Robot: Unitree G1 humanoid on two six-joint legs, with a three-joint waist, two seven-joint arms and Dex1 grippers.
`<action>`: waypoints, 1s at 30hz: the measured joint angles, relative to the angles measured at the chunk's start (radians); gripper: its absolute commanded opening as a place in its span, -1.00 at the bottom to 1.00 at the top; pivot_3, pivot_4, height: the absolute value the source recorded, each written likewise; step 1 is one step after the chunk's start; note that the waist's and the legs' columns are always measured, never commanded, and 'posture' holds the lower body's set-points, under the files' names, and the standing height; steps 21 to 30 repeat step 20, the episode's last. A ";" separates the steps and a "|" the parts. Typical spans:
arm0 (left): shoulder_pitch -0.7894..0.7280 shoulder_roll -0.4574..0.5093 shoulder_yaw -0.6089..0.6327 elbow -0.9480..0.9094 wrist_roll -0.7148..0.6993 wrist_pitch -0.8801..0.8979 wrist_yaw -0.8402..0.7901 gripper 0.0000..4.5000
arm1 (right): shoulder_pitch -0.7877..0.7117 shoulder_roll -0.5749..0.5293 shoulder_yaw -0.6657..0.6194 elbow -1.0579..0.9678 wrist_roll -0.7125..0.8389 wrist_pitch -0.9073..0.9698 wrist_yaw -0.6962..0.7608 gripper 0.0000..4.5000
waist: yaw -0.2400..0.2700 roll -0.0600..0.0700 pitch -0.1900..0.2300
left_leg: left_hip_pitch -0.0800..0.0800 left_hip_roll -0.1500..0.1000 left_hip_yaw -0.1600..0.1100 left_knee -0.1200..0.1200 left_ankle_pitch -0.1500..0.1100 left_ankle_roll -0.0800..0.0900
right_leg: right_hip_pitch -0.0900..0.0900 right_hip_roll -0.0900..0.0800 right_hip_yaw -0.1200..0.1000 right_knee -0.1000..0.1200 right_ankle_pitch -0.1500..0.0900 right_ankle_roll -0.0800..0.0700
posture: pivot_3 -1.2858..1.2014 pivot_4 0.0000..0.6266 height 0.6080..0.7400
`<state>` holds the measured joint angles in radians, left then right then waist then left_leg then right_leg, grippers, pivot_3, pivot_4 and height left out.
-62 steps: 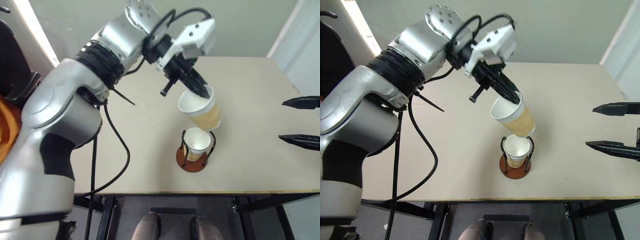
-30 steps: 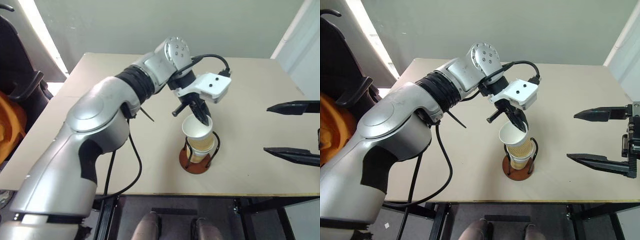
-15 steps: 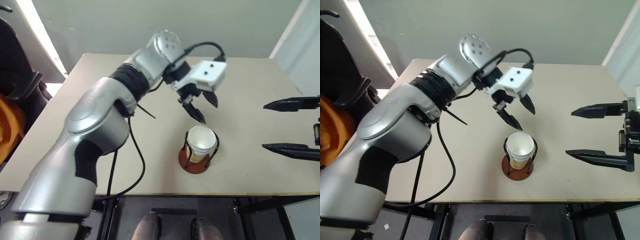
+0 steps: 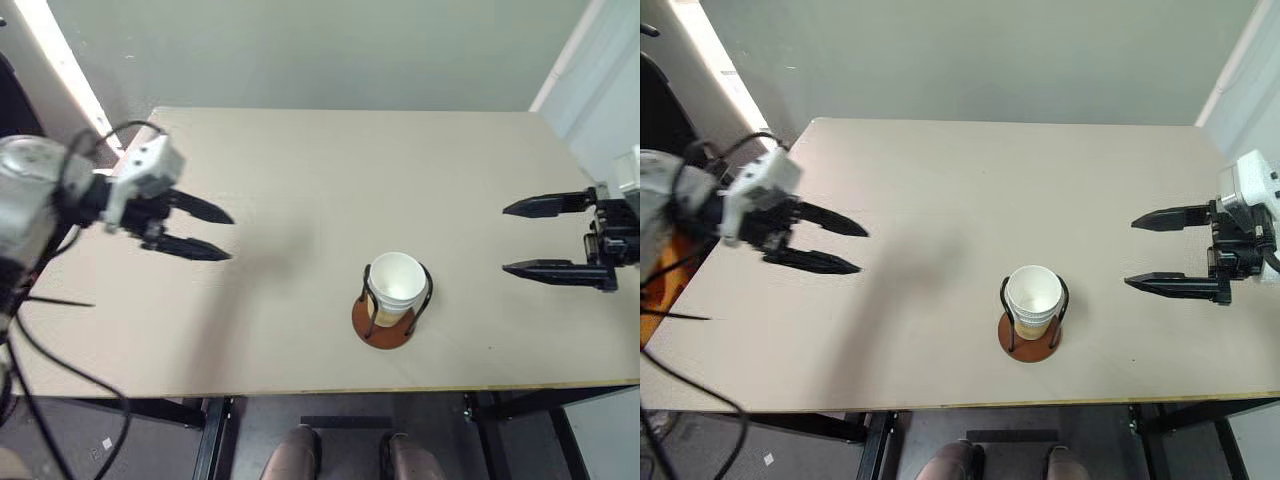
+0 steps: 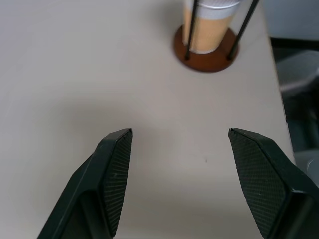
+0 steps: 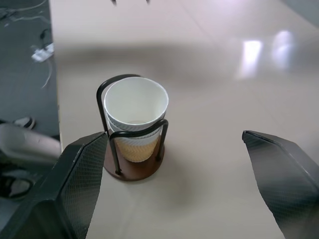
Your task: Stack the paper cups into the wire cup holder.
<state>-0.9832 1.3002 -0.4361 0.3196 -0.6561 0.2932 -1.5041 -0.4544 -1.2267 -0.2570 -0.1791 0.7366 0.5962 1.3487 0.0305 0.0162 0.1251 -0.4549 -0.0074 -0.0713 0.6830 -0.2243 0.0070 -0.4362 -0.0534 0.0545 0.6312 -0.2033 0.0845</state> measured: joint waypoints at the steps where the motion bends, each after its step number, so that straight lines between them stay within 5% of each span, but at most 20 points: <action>1: 0.063 0.030 0.075 -0.040 -0.021 0.029 0.029 0.46 | -0.012 0.004 0.013 0.016 -0.012 -0.006 0.009 1.00 | 0.000 0.000 0.000 | 0.002 0.000 0.000 0.000 0.000 0.000 | 0.000 0.000 0.000 0.000 -0.004 -0.007 | 0.03 -0.52 1.00; 6: 0.421 0.092 0.432 -0.119 -0.060 0.133 0.188 0.46 | -0.059 0.012 0.054 0.095 -0.059 -0.041 0.048 1.00 | -0.008 0.000 0.000 | 0.013 0.000 0.002 -0.004 0.000 -0.001 | 0.004 -0.002 0.001 0.014 -0.009 -0.017 | 0.03 -0.52 1.00; 13: 0.713 -0.044 0.759 -0.108 -0.003 0.162 0.393 0.46 | -0.058 0.018 0.057 0.137 -0.094 -0.045 0.059 1.00 | -0.019 0.000 0.000 | 0.027 0.004 0.001 -0.022 0.005 -0.007 | 0.005 0.002 0.000 0.017 -0.005 -0.032 | 0.03 -0.52 1.00; 30: 0.752 -0.119 0.852 -0.127 0.039 0.173 0.472 0.46 | -0.055 0.023 0.057 0.154 -0.109 -0.044 0.055 1.00 | -0.020 -0.001 0.000 | 0.028 0.006 -0.001 -0.022 0.007 -0.010 | 0.005 0.006 0.002 0.017 -0.001 -0.038 | 0.03 -0.52 1.00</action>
